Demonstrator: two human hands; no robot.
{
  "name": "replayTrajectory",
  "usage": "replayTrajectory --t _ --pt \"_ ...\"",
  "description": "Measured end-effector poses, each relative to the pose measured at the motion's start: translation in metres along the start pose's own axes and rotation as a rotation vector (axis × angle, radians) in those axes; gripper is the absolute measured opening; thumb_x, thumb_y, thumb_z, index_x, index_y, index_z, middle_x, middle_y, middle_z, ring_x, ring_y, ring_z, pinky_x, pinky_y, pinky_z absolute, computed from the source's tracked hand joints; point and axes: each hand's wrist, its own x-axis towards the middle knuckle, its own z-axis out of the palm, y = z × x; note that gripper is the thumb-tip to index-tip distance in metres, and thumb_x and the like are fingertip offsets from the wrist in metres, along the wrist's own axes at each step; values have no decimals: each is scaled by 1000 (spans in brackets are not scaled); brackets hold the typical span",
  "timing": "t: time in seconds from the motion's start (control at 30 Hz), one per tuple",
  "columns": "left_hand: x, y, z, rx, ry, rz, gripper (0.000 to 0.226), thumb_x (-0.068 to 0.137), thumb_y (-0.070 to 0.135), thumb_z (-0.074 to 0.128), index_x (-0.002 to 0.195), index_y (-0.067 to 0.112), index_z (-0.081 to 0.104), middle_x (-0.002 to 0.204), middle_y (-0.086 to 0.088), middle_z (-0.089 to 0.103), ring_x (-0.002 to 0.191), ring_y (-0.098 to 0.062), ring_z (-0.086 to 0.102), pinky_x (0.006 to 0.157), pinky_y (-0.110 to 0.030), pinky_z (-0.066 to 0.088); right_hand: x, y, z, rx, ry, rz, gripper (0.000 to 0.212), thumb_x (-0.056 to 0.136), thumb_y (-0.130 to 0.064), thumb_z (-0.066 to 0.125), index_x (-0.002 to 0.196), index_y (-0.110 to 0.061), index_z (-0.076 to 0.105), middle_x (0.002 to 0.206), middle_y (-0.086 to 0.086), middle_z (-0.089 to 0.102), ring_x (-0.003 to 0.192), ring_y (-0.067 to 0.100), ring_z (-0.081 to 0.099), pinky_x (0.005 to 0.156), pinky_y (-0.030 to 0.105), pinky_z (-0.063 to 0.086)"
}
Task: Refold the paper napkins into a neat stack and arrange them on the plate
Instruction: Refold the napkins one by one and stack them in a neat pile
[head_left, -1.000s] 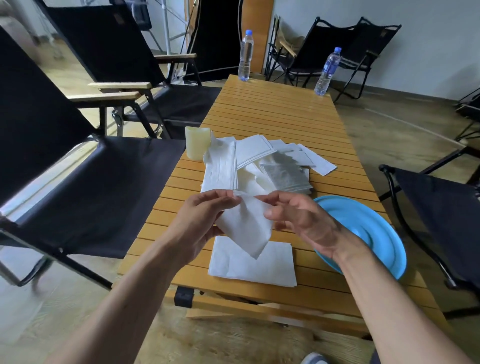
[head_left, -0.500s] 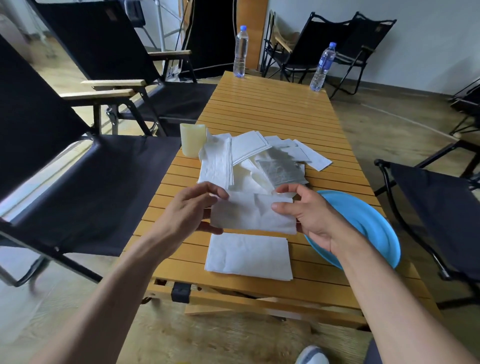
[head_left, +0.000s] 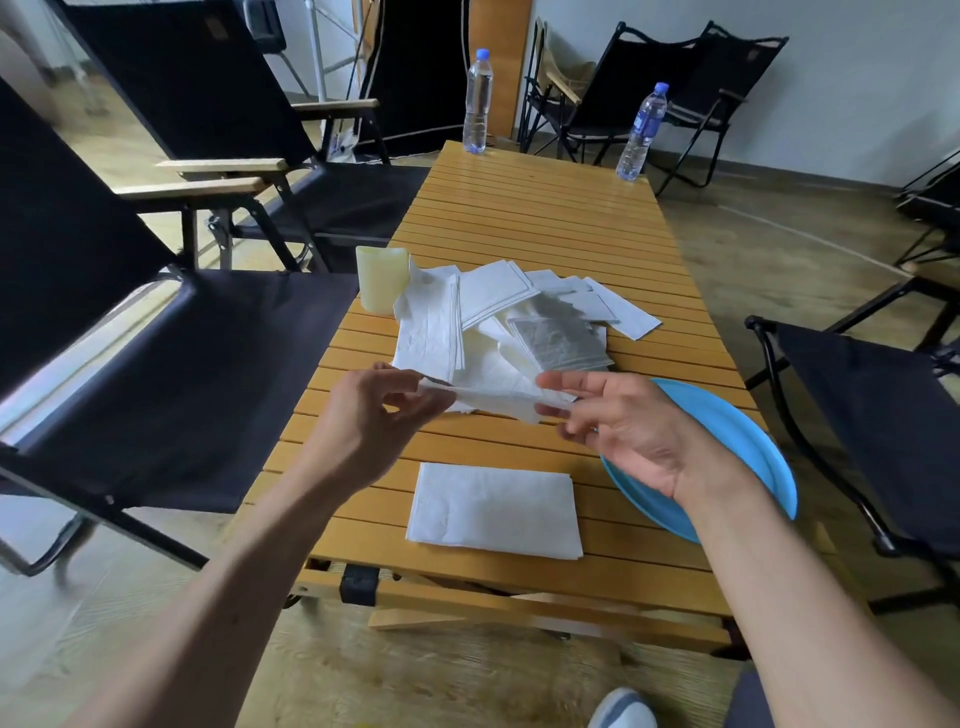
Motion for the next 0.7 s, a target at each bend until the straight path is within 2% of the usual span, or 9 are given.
replayTrajectory --t 0.07,0.17,0.23,0.27,0.33,0.4,0.53,0.6,0.7 --pt "0 -2 -1 55 -26 -94 17 85 46 69 84 31 77 84 11 62 77 -8 57 59 -19 42 -1 3 3 -247 51 -56 36 73 8 79 103 -12 77 104 4 76 95 12 73 78 21 56" --pt "-1 -1 0 -14 -93 -266 23 81 56 69 68 36 72 80 14 67 74 -5 59 62 -22 44 0 3 9 -468 166 -87 17 75 -20 87 88 -14 78 66 -13 70 59 -3 59 56 9 43" --pt "-1 0 -2 -110 -182 -419 22 79 56 72 64 41 76 73 18 72 69 0 63 57 -16 44 1 1 6 -490 153 -30 16 78 -28 84 80 -15 75 55 -14 59 46 0 45 45 13 35" --pt "-3 0 -3 -156 -245 -489 19 80 53 73 65 42 77 73 20 74 65 1 63 55 -15 43 0 0 4 -503 115 36 16 79 -28 83 79 -15 74 55 -12 58 45 2 43 43 15 33" --pt "-6 -5 -3 -173 -362 -613 18 83 45 76 74 30 80 75 9 77 67 -7 62 56 -20 43 -2 2 0 -594 30 192 16 80 -26 83 83 -14 73 58 -6 58 46 5 43 42 17 31" --pt "-9 -10 0 -57 -431 -681 19 83 40 78 80 22 79 70 3 75 65 -12 59 53 -22 40 -3 8 -1 -727 5 281 16 82 -27 82 88 -14 75 54 -5 57 46 6 43 42 18 30" --pt "-12 -16 13 65 -425 -718 20 84 31 79 86 10 78 52 9 67 39 1 54 38 -12 38 3 19 3 -895 79 257 13 83 -29 81 82 -18 75 50 -12 61 46 0 51 46 17 39" --pt "-12 -20 18 129 -417 -698 21 85 30 79 82 10 78 58 7 70 51 -4 62 47 -16 47 7 23 4 -952 125 220 15 80 -31 83 77 -20 74 66 -10 67 63 5 59 58 21 44" --pt "-12 -25 23 289 -403 -650 22 82 36 80 72 17 76 65 5 72 62 -12 64 57 -24 51 9 28 7 -1067 158 218 20 76 -35 86 71 -25 70 80 -7 68 77 7 60 61 24 44"
